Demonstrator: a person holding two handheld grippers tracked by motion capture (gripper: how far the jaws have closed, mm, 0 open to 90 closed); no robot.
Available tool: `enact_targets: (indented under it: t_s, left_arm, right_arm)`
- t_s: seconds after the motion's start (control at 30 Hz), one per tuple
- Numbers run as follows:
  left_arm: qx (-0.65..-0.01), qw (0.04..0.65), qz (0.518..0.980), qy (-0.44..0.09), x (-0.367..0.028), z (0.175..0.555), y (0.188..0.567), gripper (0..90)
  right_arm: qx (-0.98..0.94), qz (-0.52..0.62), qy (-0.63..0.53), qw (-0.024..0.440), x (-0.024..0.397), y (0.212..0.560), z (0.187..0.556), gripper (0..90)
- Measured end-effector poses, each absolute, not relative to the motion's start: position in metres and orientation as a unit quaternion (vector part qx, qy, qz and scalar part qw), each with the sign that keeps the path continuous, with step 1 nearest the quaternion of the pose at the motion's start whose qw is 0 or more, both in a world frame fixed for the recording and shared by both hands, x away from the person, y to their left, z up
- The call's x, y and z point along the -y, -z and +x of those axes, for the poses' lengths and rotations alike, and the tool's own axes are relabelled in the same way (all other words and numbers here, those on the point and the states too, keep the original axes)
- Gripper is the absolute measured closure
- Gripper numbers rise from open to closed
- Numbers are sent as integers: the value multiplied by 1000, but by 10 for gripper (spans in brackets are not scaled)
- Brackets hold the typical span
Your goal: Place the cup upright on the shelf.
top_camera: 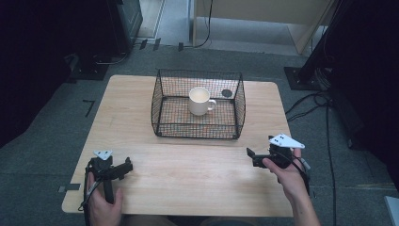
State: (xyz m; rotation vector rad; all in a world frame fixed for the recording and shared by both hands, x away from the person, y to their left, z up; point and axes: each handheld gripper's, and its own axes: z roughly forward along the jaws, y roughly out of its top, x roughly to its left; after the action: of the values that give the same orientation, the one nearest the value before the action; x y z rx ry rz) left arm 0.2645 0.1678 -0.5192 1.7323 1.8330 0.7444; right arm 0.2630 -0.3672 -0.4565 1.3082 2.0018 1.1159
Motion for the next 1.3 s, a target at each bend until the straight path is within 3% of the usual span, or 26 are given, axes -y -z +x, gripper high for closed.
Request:
enact_targets:
  t_s: [1.3]
  left_arm:
    - [-674, 253, 637, -274, -168, 264, 519, 18]
  right_arm:
    - [-705, 565, -346, 253, 443, 517, 208, 0]
